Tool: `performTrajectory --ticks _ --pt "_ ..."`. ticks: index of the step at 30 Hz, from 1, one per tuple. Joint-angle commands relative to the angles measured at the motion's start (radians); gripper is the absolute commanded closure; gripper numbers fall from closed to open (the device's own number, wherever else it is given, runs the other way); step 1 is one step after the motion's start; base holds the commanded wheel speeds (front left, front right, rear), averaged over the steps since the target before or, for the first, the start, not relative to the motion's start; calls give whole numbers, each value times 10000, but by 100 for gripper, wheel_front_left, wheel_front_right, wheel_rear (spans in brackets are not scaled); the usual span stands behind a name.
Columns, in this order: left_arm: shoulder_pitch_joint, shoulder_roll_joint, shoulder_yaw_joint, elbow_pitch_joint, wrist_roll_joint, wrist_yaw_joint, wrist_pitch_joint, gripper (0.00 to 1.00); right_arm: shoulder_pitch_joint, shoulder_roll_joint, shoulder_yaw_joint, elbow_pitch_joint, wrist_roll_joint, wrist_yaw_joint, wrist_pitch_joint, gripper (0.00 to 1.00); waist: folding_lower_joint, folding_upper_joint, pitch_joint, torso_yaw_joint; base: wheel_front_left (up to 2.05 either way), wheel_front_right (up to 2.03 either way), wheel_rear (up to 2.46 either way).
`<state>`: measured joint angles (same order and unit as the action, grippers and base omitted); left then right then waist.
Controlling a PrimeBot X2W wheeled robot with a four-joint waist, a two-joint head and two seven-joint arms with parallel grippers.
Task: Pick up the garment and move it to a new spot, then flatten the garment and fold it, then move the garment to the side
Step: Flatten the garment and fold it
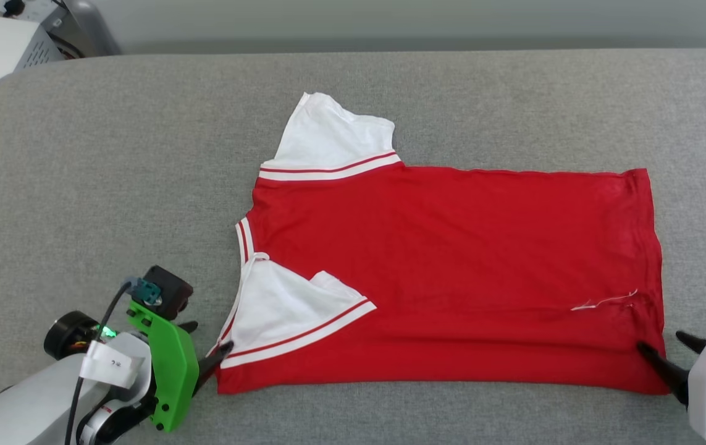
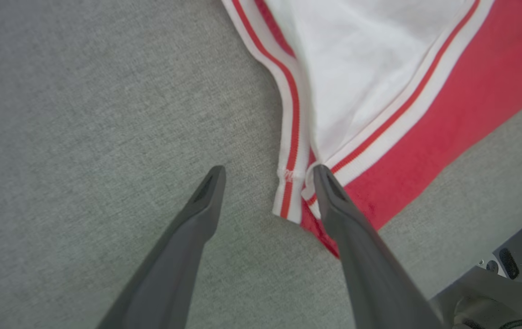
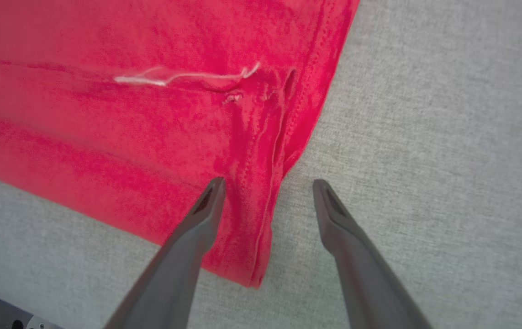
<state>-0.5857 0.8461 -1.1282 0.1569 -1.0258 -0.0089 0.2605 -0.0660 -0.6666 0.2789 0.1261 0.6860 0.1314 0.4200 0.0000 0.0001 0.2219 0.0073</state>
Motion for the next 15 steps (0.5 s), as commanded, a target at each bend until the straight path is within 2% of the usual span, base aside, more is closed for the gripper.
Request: performTrajectory --ticks 1,4,9,15 --pt "-41 87 130 -69 95 115 -174 0 -128 74 -159 -31 -168 -7 -354 0 0 -1 -219 21 0 0 0" --pt "-183 235 305 -290 275 299 -450 0 -134 205 -512 -178 -486 -7 -1039 0 0 -1 -396 1 0 0 0" --pt "-662 362 728 -547 741 696 -1083 0 -335 813 -1606 -473 -1496 -7 -2524 0 0 -1 -506 -90 0 0 0" --pt "-1841 -170 1028 -376 1243 659 -1248 0 -188 2031 -2722 -1460 -2975 -7 -3724 0 0 -1 -331 -186 0 0 0"
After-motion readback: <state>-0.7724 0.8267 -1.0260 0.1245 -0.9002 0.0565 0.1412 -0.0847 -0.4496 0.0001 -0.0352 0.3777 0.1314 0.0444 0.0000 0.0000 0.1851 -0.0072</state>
